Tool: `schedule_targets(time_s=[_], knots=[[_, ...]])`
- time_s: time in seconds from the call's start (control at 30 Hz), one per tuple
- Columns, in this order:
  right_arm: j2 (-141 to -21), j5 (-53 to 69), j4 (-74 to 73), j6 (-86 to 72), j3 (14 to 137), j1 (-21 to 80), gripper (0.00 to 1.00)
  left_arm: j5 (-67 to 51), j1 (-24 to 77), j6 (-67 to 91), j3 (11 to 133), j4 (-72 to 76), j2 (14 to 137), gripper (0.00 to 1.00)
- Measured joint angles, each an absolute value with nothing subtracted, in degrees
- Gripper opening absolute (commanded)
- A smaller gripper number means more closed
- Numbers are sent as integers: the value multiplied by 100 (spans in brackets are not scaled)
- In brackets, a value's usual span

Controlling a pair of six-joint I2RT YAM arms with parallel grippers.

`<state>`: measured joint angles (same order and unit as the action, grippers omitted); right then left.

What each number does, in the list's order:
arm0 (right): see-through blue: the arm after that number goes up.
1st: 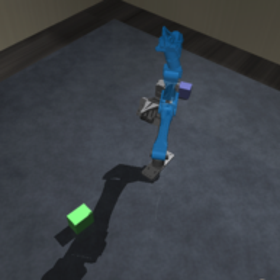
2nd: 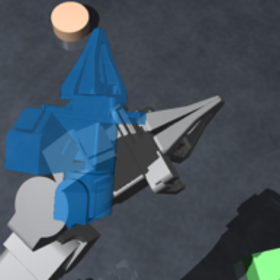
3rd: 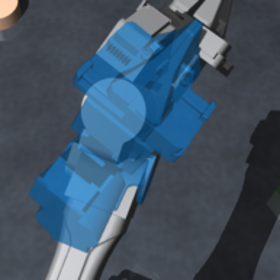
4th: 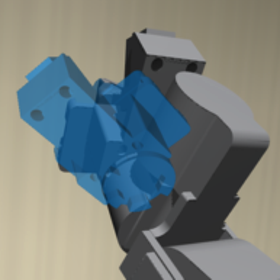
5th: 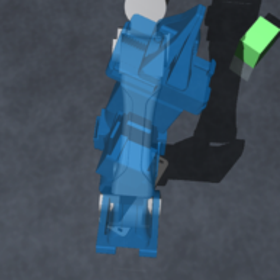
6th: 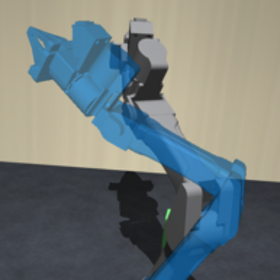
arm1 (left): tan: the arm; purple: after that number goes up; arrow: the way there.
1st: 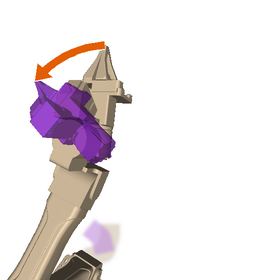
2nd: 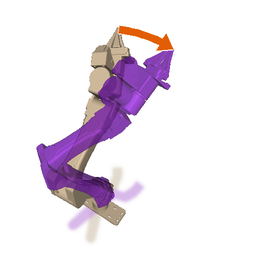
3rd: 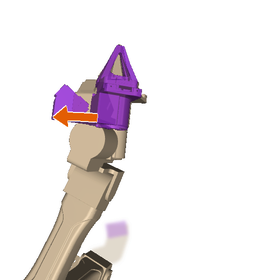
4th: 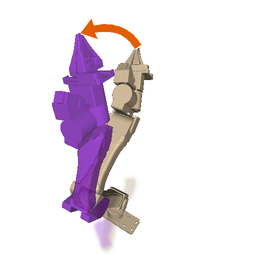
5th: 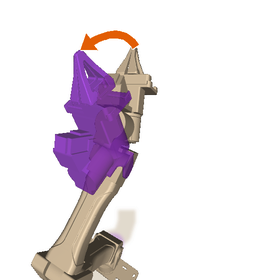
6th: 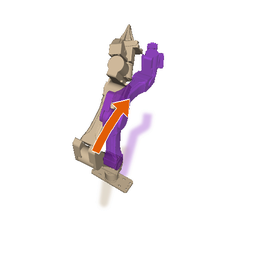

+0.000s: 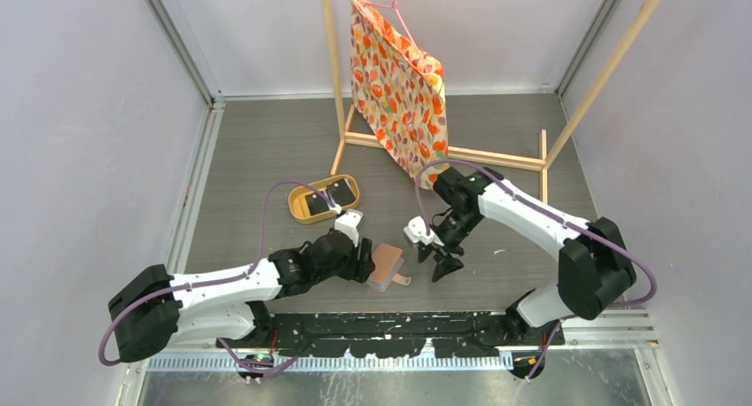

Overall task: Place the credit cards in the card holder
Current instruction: Adjust the card holder at the center of the board.

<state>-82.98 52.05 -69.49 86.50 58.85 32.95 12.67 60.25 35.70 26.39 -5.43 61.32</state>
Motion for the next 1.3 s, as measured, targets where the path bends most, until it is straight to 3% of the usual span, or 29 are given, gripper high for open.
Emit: schedule_targets(time_s=[0.23, 0.43, 0.67, 0.9, 1.07, 1.3], knots=[[-8514, 5043, -6700, 8366, 5905, 3402, 55, 913, 5743, 3889, 2303, 316, 6700, 50], [-8525, 4873, -6508, 7754, 5878, 3350, 45, 523, 5730, 4239, 2300, 648, 6989, 40], [-8615, 4783, -6193, 6254, 6027, 3153, 48, 338, 5865, 5011, 2156, 814, 6984, 34], [-8379, 4357, -5776, 4965, 5977, 3009, 49, 410, 6342, 5865, 2137, 1225, 7336, 34], [-8324, 4132, -5673, 4510, 5889, 2768, 49, 364, 6689, 6276, 2523, 1935, 8239, 35], [-8318, 3750, -5669, 4285, 5730, 2453, 50, 106, 6814, 6455, 2923, 2733, 9087, 42]])
